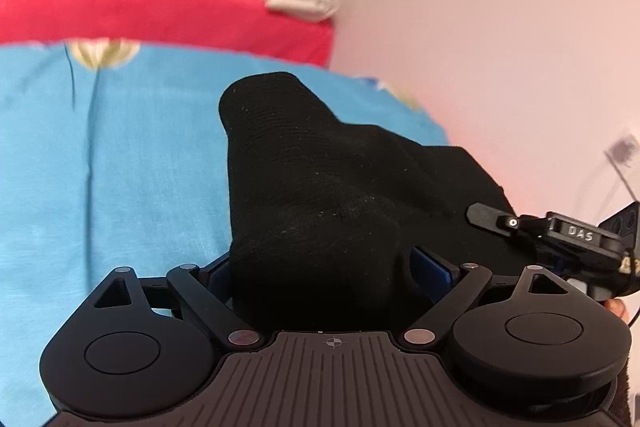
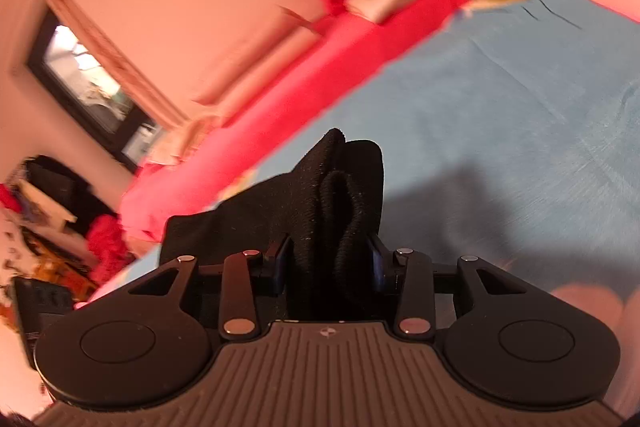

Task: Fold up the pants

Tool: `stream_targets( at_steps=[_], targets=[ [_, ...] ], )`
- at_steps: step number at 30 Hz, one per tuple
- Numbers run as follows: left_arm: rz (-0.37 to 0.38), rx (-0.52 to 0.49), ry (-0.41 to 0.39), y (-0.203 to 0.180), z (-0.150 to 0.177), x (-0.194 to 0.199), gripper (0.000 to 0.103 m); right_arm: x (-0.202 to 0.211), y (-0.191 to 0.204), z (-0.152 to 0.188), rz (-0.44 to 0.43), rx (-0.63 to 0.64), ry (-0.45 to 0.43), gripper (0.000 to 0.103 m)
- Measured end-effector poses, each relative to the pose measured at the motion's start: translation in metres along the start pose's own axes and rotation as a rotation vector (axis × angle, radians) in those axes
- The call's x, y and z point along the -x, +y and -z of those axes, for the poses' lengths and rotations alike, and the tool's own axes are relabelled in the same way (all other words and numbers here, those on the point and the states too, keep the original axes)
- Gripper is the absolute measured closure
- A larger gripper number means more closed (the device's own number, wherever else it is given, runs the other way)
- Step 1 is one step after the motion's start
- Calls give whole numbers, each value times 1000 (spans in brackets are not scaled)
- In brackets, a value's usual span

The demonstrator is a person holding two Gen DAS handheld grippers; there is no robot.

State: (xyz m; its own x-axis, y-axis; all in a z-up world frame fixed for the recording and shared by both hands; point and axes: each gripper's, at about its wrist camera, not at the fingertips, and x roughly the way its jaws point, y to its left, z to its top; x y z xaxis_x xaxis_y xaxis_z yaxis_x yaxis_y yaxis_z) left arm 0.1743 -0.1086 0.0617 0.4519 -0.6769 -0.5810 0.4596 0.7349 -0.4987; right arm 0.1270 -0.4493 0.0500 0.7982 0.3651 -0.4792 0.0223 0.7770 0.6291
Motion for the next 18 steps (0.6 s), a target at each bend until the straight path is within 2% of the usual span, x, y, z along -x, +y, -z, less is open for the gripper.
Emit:
stream_targets(
  at_steps=[5, 7, 8, 9, 10, 11, 12, 14, 16, 18],
  targets=[
    [-15, -57, -45, -17, 18, 53, 0, 41, 29, 26, -43, -19, -23, 58],
    [-31, -58, -21, -11, 31, 53, 0, 42, 24, 41, -50, -63, -9, 56],
    [-64, -62, -9, -5, 40, 49, 0, 39, 18, 50, -37, -70, 6, 52],
    [-115, -63, 10, 2, 50, 41, 0, 33, 11, 61, -3, -78, 22, 47],
    [-175, -56, 45, 12, 59, 30, 0, 26, 2, 71, 60, -74, 37, 47],
    [-234, -35, 90, 24, 69, 20, 0, 21, -7, 79, 158, -63, 49, 44],
    [-230, 6, 105, 37, 78, 15, 0, 20, -16, 86, 220, -65, 48, 28],
    [-145, 97, 53, 54, 87, 32, 0, 38, -35, 93, 169, -147, -1, 32],
    [-146, 119, 33, 56, 88, 48, 0, 60, -45, 95, 198, -201, -53, 32],
    [-190, 84, 3, 46, 91, 65, 0, 75, -45, 95, 270, -176, -79, 31]
  ],
)
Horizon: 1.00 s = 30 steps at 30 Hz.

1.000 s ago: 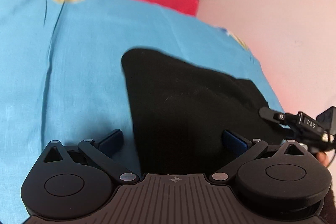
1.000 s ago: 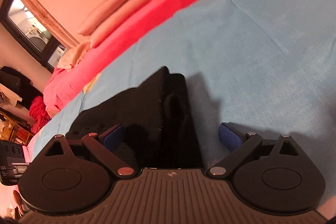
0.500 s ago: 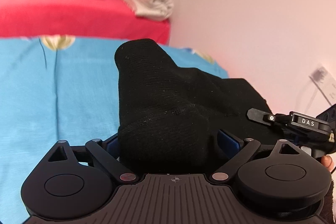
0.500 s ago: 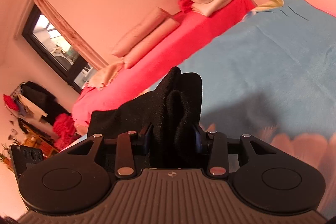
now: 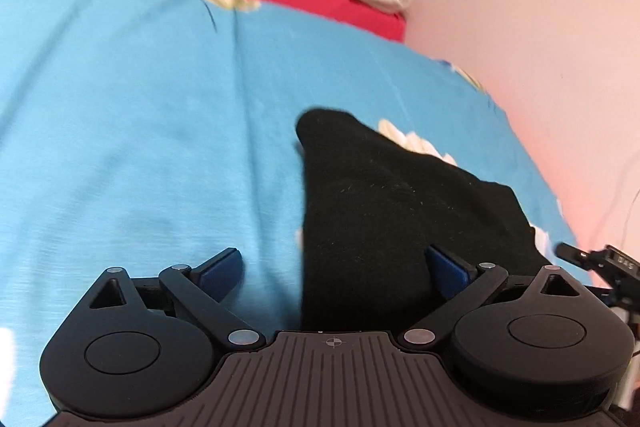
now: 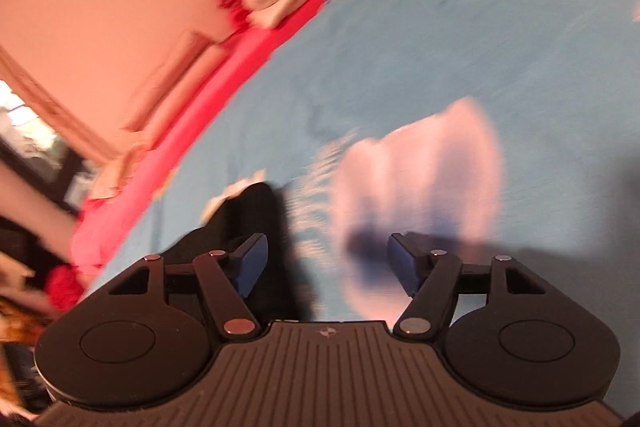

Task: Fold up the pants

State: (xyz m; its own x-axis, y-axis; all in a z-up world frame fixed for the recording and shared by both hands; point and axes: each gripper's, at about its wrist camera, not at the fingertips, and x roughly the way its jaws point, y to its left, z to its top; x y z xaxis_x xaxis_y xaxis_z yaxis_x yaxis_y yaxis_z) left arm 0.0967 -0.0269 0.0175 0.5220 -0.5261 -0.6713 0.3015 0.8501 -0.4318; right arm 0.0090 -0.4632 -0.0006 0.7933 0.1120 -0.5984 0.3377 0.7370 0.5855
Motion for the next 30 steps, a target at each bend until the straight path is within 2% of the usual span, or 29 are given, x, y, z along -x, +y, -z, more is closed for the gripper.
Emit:
stream_targets(
  at_steps=[4, 7, 10, 13, 20, 30],
  targets=[
    [-110, -56, -69, -13, 8, 32, 0, 27, 14, 21, -4, 119, -17, 26],
    [-158, -71, -109, -21, 17, 60, 0, 40, 42, 52, -13, 289, 2, 19],
    [-185, -109, -93, -31, 31, 68, 0, 43, 74, 84, -46, 456, 55, 15],
    [-246, -159, -56, -46, 54, 62, 0, 40, 94, 112, -77, 559, 122, 14],
    [-319, -256, 52, -67, 83, 38, 0, 30, 107, 147, 48, 701, 157, 14],
    [-349, -308, 88, -79, 94, 24, 0, 31, 108, 149, 51, 739, 144, 14]
  ],
)
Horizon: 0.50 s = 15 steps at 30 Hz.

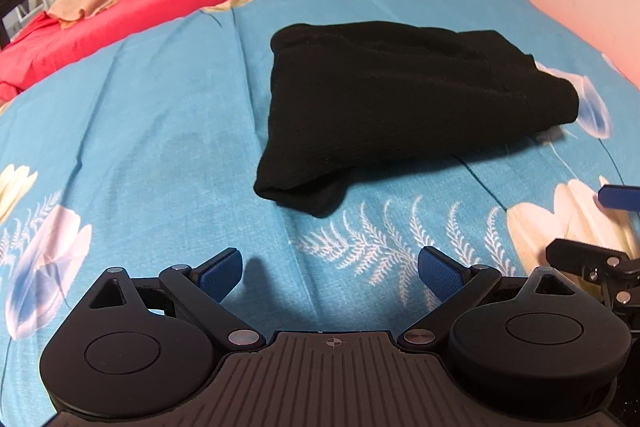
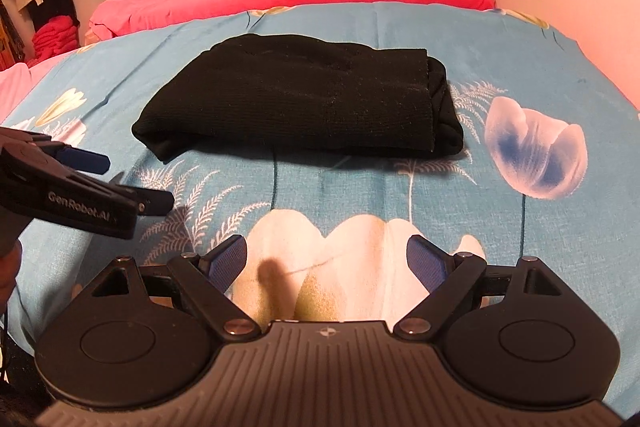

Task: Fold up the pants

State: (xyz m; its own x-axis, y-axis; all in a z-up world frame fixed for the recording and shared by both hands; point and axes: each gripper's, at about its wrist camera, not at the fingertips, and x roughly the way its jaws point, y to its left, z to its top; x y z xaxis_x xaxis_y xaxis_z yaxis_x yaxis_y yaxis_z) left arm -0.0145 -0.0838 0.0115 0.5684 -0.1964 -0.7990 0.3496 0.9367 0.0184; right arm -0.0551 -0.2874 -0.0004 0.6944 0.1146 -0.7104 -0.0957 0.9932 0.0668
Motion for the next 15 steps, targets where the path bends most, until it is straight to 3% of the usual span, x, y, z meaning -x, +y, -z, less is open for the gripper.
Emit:
stream_targets(
  at_steps=[15],
  targets=[
    [-1, -7, 20, -4, -3, -6, 0, -7, -5, -4, -10, -21, -1, 13]
  ],
)
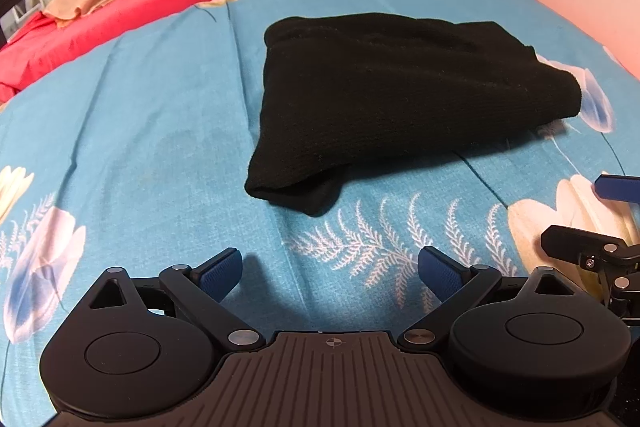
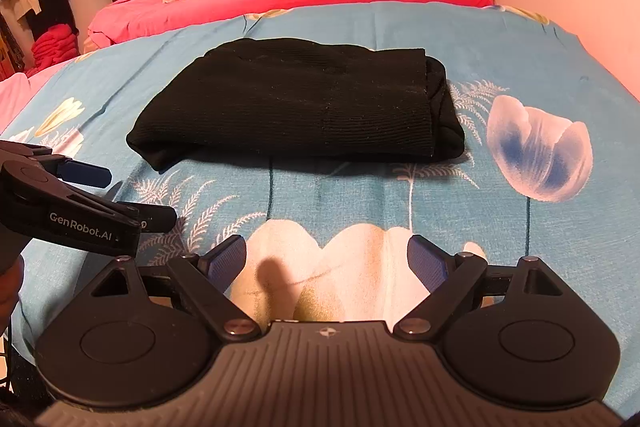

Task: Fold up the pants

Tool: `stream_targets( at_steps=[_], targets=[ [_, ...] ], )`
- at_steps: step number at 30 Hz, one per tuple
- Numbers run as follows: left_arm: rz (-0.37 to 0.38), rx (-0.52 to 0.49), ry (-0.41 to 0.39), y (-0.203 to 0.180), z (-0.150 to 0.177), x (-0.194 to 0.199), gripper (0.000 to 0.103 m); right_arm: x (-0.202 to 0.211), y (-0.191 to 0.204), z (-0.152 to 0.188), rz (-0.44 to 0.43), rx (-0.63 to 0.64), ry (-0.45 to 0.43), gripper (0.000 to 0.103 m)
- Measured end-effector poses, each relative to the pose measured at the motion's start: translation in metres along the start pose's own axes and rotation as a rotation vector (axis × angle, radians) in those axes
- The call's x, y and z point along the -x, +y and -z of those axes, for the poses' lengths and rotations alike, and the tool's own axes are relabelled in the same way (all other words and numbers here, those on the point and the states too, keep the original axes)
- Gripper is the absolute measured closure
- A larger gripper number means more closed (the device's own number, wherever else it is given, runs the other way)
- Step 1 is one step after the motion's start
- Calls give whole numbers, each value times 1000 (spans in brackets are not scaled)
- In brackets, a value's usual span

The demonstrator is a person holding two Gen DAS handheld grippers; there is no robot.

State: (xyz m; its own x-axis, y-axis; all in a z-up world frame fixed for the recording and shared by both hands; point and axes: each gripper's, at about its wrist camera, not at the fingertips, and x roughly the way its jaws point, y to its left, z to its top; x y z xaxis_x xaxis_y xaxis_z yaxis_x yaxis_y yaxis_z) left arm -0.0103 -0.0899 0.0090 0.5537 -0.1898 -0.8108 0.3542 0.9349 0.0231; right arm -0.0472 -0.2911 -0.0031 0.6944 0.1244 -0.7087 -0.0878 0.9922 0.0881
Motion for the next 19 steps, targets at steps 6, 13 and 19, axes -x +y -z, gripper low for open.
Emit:
stream_targets(
  at_steps=[6, 13, 19],
  targets=[
    [16, 10, 8, 2, -1, -2, 0, -3, 0, -1, -7, -1, 5, 12],
    [16, 25, 3, 4, -2, -4, 0, -6, 2, -3, -11, 3, 9, 12],
    [34, 53, 8, 10, -3, -5, 0, -8, 3, -5, -13, 12, 14, 12]
  ],
)
